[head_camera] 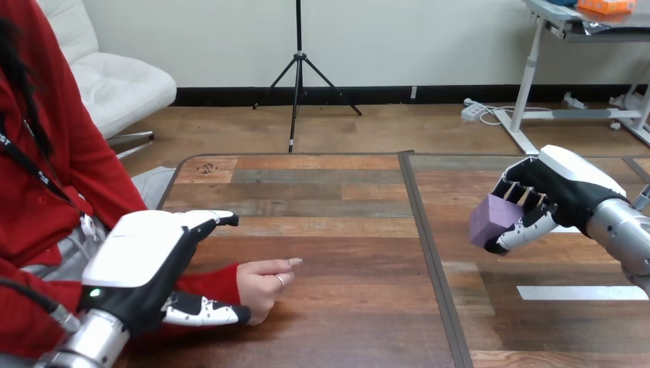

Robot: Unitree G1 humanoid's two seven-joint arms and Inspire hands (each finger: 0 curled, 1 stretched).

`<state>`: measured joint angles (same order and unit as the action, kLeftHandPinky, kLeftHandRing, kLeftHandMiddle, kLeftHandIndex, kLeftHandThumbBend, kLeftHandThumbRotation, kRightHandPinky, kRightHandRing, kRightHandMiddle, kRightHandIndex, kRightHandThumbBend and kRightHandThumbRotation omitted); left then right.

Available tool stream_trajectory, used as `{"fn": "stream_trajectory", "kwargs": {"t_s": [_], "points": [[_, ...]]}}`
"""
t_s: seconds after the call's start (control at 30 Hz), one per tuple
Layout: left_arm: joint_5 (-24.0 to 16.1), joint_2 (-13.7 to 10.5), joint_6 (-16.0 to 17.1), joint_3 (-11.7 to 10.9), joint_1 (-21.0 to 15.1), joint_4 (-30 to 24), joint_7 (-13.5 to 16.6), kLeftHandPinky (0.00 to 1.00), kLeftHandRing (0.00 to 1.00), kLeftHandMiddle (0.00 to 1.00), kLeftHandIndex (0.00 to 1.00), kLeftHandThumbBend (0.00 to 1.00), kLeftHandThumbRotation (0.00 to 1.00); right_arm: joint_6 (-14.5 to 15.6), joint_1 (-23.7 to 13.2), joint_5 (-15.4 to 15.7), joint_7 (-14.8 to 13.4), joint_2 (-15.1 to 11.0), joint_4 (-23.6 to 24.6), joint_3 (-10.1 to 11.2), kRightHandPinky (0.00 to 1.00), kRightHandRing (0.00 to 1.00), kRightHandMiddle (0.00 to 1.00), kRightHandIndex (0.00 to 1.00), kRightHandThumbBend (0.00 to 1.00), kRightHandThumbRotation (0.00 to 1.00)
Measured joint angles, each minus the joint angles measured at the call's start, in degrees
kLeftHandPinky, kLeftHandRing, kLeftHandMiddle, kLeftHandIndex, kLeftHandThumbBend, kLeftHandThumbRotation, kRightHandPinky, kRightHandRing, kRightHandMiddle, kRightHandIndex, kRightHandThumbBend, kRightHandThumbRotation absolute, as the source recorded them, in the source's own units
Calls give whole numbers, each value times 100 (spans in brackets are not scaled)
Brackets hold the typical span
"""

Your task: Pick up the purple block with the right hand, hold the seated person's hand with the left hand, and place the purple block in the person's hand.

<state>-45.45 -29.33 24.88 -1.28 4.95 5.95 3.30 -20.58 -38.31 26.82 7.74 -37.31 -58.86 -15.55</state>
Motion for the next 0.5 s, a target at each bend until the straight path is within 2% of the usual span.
{"fn": "stream_trajectory", "kwargs": {"t_s": [0.2,0.5], "points": [[-11,-38,-139,158,-133,87,-67,72,78,79,76,100,38,0,7,0,16,-13,29,5,37,41,47,49,70,0],[-180,-239,-203,494,-388,327,-186,71,76,78,74,100,35,-40,7,-1,16,-24,44,26,38,42,47,49,71,0]]}}
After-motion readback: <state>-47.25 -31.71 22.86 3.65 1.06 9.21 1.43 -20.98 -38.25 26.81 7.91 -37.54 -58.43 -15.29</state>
